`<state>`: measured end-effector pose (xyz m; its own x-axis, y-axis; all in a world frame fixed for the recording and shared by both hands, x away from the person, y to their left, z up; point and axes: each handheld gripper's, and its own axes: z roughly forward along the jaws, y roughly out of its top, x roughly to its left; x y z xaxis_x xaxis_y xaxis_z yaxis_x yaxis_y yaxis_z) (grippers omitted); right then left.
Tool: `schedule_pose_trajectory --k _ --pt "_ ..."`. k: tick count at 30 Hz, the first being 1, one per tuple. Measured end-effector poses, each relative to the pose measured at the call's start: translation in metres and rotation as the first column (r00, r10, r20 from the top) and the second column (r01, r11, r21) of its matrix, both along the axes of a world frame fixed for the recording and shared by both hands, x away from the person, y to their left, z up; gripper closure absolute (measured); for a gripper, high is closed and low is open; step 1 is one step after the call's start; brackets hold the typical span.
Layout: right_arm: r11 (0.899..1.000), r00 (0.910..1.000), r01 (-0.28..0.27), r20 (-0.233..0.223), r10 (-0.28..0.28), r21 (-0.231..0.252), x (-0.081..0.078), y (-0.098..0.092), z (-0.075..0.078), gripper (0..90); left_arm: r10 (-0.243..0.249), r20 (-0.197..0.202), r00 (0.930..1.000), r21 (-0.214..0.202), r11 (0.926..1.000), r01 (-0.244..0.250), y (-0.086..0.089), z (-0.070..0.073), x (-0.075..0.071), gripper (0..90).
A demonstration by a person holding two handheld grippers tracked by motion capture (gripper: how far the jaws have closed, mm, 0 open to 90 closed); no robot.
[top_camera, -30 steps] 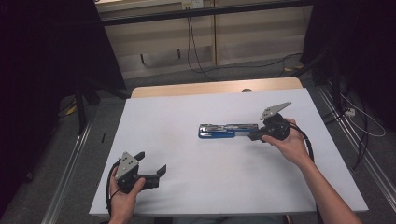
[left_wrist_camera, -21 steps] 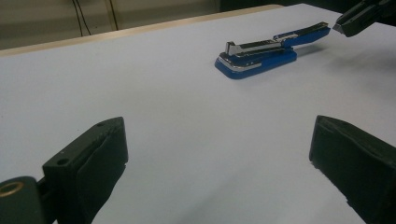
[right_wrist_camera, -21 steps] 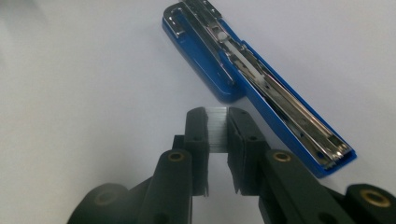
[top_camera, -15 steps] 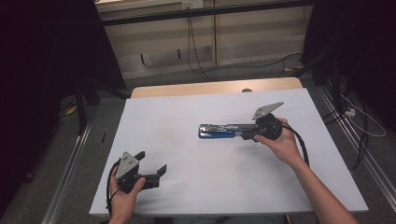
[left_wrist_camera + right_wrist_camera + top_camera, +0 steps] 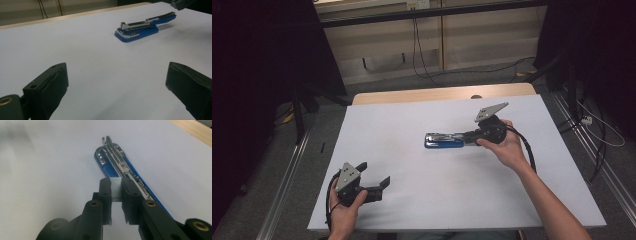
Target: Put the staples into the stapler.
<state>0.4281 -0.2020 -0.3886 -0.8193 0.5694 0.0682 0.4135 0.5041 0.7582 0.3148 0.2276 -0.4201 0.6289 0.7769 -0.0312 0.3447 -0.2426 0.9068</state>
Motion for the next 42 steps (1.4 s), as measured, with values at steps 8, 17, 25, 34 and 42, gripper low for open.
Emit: schedule_pose_trajectory --k 8,17,25,34,42 --pt "1.0 0.9998 0.019 0.004 -0.019 0.0 0.008 0.0 0.006 79.1 -0.004 0.001 1.0 0.008 1.0 0.004 0.0 0.0 0.0 4.5" --pt "1.0 0.9999 0.007 0.013 -0.007 0.016 0.016 0.011 0.009 79.0 -0.007 0.002 1.0 0.009 0.9999 0.007 -0.001 0.0 0.0 4.5" --pt "1.0 0.9999 -0.01 0.008 0.01 -0.003 0.022 0.022 0.007 79.0 0.002 0.001 1.0 -0.002 1.0 -0.002 0.0 0.0 0.0 4.5" --pt "1.0 0.9996 -0.03 0.003 0.03 0.003 0.026 0.033 0.002 79.0 -0.006 -0.001 1.0 0.009 0.9999 0.006 0.0 -0.001 0.001 4.5" --pt "0.998 0.9982 -0.057 0.014 0.058 -0.018 0.029 0.046 0.002 79.0 -0.003 -0.001 1.0 0.01 0.9999 0.003 0.001 -0.001 0.001 4.5"
